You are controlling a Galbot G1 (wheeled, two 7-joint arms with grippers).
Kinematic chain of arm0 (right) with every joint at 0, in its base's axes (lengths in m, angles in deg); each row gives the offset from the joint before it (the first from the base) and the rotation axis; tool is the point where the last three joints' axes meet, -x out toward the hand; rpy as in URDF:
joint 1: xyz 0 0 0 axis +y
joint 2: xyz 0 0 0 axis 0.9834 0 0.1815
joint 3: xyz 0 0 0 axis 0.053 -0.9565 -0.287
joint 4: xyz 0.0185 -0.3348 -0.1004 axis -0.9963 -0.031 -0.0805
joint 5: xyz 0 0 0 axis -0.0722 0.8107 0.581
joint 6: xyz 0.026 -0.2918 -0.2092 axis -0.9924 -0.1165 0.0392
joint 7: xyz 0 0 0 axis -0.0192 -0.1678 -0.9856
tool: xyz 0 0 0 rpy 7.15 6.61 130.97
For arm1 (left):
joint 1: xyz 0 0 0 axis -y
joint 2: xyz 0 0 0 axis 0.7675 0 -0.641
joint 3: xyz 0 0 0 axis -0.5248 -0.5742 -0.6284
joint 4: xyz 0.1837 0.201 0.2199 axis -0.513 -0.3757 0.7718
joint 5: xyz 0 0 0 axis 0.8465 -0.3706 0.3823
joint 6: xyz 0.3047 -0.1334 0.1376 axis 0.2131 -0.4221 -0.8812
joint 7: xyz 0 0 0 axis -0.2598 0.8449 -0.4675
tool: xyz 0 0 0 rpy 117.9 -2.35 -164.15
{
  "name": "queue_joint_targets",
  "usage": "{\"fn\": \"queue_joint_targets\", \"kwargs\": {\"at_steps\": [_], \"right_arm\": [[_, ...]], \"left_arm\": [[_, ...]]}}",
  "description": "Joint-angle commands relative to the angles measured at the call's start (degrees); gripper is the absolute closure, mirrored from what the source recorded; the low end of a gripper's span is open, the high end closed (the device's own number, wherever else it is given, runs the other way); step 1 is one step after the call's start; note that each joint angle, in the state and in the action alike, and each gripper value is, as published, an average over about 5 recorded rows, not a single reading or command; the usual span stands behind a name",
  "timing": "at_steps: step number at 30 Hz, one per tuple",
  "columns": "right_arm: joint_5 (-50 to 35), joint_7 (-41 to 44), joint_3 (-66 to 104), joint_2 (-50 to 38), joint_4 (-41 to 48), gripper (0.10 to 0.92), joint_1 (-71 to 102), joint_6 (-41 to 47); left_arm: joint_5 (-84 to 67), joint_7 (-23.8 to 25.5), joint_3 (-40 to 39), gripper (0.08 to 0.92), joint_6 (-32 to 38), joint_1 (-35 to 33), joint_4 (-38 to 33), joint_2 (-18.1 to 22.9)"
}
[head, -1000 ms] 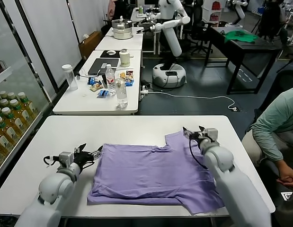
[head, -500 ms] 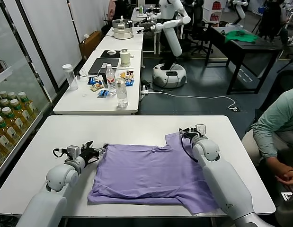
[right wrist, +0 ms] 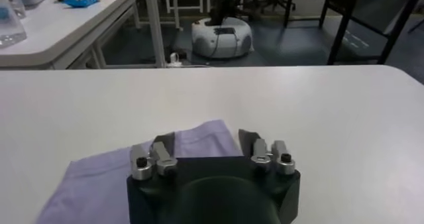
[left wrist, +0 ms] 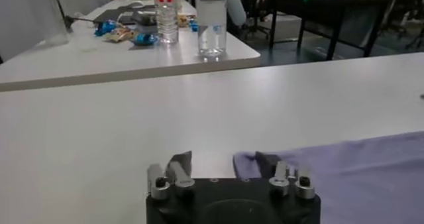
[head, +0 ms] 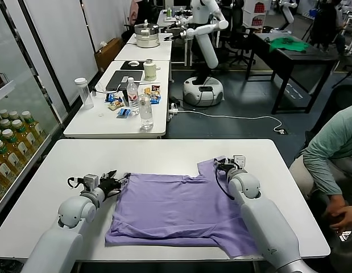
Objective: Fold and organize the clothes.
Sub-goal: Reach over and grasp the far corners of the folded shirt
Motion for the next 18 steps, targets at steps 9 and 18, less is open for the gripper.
{"fn": "queue_joint_targets", "kwargs": {"at_steps": [9, 18], "right_arm": [[-1.34, 0.79, 0.34, -1.74, -7.38, 0.787, 1.80, -2.62], [-7.72, -3.12, 3.21, -10.48, -33.10, 0.913, 14.29, 1.65]], "left_arm": [[-2.14, 0.08, 1.32, 0.710, 1.06, -0.27, -1.54, -0.22], [-9.11, -3.12, 5.62, 0.912, 2.22, -13.37, -18.40, -5.24]]}}
